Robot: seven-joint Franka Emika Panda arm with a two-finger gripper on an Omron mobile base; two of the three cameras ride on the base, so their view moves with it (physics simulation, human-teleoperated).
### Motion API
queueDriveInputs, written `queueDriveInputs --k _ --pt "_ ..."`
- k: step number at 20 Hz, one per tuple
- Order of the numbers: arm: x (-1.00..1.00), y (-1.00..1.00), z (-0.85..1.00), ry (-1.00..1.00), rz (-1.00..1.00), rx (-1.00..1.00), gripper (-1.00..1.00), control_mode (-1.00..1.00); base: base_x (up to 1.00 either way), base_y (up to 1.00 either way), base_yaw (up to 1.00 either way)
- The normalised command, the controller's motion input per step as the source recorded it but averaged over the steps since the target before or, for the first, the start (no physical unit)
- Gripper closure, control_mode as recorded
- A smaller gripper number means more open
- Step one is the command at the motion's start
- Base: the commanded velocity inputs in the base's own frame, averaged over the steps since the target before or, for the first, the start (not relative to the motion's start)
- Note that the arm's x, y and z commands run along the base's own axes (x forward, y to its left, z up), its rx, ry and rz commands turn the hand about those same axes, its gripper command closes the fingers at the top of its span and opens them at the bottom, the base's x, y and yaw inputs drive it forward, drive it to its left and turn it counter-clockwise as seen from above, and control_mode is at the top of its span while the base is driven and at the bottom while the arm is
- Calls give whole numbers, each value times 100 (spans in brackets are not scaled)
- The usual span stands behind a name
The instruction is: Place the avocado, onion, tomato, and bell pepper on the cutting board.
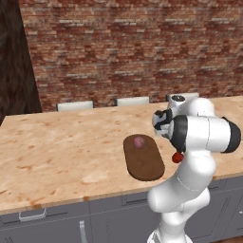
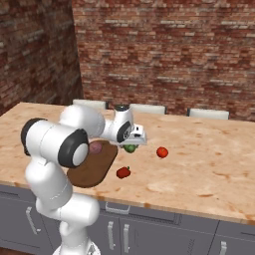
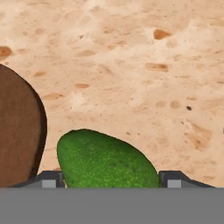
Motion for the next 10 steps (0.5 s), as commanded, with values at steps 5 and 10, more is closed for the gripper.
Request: queueDriveInputs --k 5,10 --pt "-6 60 0 0 0 -1 100 -100 0 0 0" --pt "-1 57 0 0 0 0 100 -100 0 0 0"
